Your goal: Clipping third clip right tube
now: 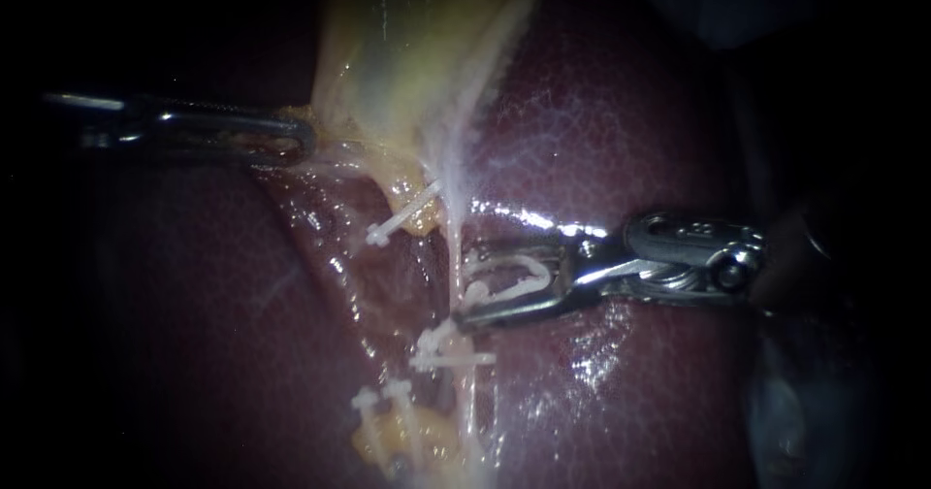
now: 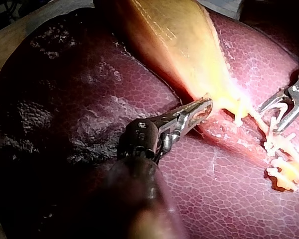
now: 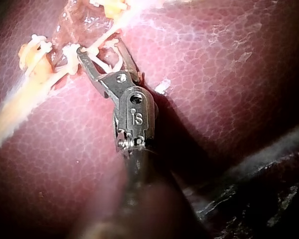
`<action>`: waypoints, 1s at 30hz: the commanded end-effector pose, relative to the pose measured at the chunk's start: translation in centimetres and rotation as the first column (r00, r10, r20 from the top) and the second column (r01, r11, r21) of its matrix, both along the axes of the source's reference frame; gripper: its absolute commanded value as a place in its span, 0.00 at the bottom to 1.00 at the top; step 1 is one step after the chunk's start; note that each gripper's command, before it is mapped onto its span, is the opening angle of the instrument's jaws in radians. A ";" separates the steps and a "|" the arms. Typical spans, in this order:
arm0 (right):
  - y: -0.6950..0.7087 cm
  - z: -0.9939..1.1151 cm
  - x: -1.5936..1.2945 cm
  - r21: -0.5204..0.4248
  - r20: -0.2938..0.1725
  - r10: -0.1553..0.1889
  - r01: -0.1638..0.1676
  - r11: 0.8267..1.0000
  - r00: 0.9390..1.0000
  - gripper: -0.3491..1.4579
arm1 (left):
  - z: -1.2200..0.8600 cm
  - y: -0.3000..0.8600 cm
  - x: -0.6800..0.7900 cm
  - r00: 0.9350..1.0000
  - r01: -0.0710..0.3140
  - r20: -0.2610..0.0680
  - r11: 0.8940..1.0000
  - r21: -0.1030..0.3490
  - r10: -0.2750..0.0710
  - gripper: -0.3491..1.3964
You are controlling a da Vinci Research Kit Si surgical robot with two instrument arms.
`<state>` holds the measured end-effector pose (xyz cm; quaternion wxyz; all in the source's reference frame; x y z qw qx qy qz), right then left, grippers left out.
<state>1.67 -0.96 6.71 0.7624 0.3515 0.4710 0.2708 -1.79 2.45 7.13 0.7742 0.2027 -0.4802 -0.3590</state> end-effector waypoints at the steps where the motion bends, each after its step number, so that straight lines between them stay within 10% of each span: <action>1: 0.01 0.01 0.02 0.007 -0.011 0.006 -0.005 1.000 1.000 0.45 | 0.00 0.00 0.00 1.000 -0.001 0.000 1.000 0.000 0.001 0.00; 7: 0.05 0.03 0.19 0.134 -0.117 0.069 -0.053 0.990 0.991 0.46 | 0.00 0.00 0.00 1.000 -0.001 0.000 1.000 0.000 0.001 0.00; 17: 0.20 -0.14 0.32 0.308 -0.267 0.171 -0.084 0.948 0.948 0.46 | 0.00 0.00 -0.01 1.000 0.000 0.000 1.000 0.000 0.000 0.00; 30: 0.37 -0.51 0.29 0.349 -0.292 0.202 -0.093 0.933 0.935 0.46 | 0.00 0.00 -0.01 1.000 0.000 0.000 1.000 0.000 0.000 0.00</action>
